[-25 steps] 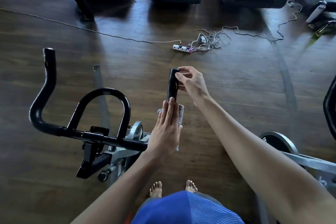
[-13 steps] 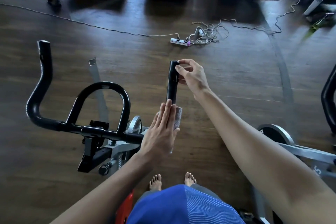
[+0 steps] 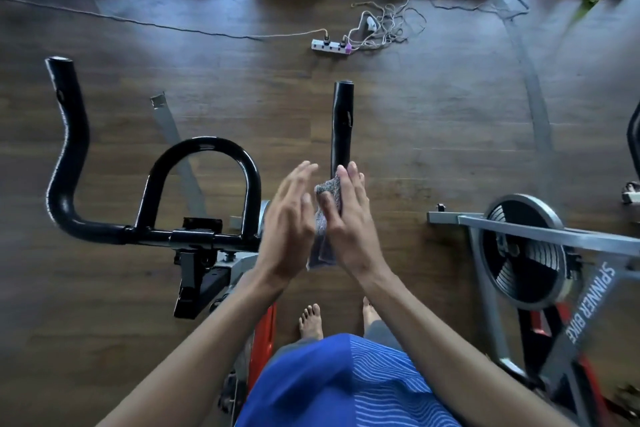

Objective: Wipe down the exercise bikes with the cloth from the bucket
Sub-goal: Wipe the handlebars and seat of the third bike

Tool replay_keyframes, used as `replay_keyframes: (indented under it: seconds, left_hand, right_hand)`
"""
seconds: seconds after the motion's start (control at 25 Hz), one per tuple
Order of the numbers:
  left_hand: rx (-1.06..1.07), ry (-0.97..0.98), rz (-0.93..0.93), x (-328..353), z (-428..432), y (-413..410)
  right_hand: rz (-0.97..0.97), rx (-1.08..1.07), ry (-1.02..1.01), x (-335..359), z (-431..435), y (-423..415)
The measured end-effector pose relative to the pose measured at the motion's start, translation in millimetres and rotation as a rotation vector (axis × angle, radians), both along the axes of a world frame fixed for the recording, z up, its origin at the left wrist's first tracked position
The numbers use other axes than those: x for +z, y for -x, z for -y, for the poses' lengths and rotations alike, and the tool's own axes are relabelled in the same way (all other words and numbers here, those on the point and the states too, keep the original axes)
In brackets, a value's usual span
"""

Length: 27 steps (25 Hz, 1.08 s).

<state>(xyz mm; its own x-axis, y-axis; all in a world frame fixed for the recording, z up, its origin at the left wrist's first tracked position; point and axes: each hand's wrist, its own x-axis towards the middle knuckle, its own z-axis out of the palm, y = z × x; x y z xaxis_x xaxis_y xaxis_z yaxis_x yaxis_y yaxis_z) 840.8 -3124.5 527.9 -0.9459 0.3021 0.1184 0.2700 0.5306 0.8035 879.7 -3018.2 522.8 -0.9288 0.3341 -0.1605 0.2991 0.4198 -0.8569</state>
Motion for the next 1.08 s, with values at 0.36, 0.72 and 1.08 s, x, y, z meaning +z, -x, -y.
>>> replay_keyframes:
  seconds: [0.36,0.72,1.08]
  left_hand:
    - [0.055,0.445,-0.064,-27.6,53.1,27.5]
    - [-0.009,0.327,-0.169,3.6,10.7,37.9]
    - [-0.211,0.321,-0.413,73.9,-158.3,113.3]
  right_hand:
    - [-0.060,-0.090,-0.224,-22.8,21.4,4.8]
    - [-0.132,-0.051,-0.046,-5.6,-22.5,0.8]
    - [-0.235,-0.154,-0.135,33.8,-213.2,65.8]
